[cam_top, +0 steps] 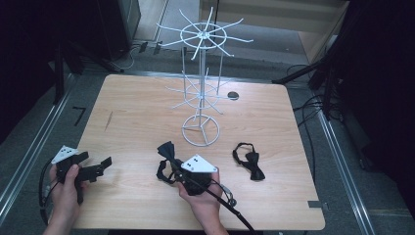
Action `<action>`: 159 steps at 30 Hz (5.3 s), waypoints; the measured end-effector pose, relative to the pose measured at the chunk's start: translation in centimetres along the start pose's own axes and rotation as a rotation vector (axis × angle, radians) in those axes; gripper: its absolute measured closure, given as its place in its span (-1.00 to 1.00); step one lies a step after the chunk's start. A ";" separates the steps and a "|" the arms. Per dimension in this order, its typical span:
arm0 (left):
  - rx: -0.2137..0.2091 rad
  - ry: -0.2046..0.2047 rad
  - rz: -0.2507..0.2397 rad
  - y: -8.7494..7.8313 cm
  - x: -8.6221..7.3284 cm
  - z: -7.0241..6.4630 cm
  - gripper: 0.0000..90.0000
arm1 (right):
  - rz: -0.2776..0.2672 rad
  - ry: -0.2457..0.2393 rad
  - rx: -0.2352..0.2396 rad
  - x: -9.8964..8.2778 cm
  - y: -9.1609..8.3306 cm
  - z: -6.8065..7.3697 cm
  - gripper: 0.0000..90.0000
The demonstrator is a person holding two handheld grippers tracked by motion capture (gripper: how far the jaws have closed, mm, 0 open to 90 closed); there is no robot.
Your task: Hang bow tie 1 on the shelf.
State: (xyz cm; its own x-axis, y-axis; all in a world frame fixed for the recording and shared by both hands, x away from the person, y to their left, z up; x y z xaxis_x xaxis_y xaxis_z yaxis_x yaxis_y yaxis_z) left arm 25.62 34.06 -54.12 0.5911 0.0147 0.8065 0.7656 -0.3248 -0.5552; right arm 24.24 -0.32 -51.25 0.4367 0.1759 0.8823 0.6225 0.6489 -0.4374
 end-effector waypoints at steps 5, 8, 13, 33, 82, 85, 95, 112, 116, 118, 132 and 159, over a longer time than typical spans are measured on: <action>0.000 0.001 -0.001 0.0 0.0 0.0 -1.00 | -0.026 -0.001 -0.009 0.5 -0.6 -0.4 0.75; 0.000 0.001 -0.001 0.0 0.0 0.0 -1.00 | -0.040 0.000 -0.015 0.8 -1.0 -0.5 0.75; 0.000 0.003 0.000 0.0 0.0 0.0 -1.00 | -0.065 0.001 -0.023 1.4 -1.6 -0.8 0.75; 0.000 0.002 -0.001 0.0 0.0 0.0 -1.00 | -0.135 -0.006 -0.046 3.3 -3.2 -1.5 0.75; 0.000 0.001 0.002 0.0 0.0 0.0 -1.00 | -0.241 -0.032 -0.085 7.8 -5.8 -2.3 0.75; 0.001 0.001 0.001 0.0 0.0 0.0 -1.00 | -0.249 -0.032 -0.085 8.0 -6.0 -2.3 0.75; 0.000 0.000 0.001 0.0 0.0 0.0 -1.00 | -0.263 -0.042 -0.085 8.7 -6.4 -2.3 0.75; -0.001 -0.002 0.001 0.0 0.0 0.0 -1.00 | -0.290 -0.048 -0.088 10.2 -7.0 -2.3 0.75; -0.001 -0.003 0.001 0.0 0.0 0.0 -1.00 | -0.294 -0.051 -0.086 10.3 -7.0 -2.3 0.75; -0.001 -0.003 0.001 0.0 0.0 0.0 -1.00 | -0.299 -0.050 -0.088 10.5 -7.1 -2.4 0.75; -0.001 -0.003 0.001 0.0 0.0 0.0 -1.00 | -0.317 -0.048 -0.098 11.1 -7.7 -2.9 0.75; 0.000 -0.002 0.002 0.0 0.0 0.0 -1.00 | -0.307 -0.027 -0.146 10.7 -7.3 -4.8 0.75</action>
State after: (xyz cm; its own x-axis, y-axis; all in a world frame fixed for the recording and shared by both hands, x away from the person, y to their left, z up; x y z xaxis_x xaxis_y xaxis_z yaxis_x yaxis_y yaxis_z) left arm 25.63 34.08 -54.13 0.5929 0.0157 0.8051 0.7646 -0.3246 -0.5568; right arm 27.46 -6.75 -39.42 0.1979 0.0093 0.9802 0.8094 0.5625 -0.1687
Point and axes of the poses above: each handheld gripper's, and its own axes: y roughly forward along the jaws, x roughly out of its top, z roughly to its left, the point moved 3 cm from there along y, roughly forward along the jaws, and after that the axes turned 2 degrees about y, right-handed, at the moved point
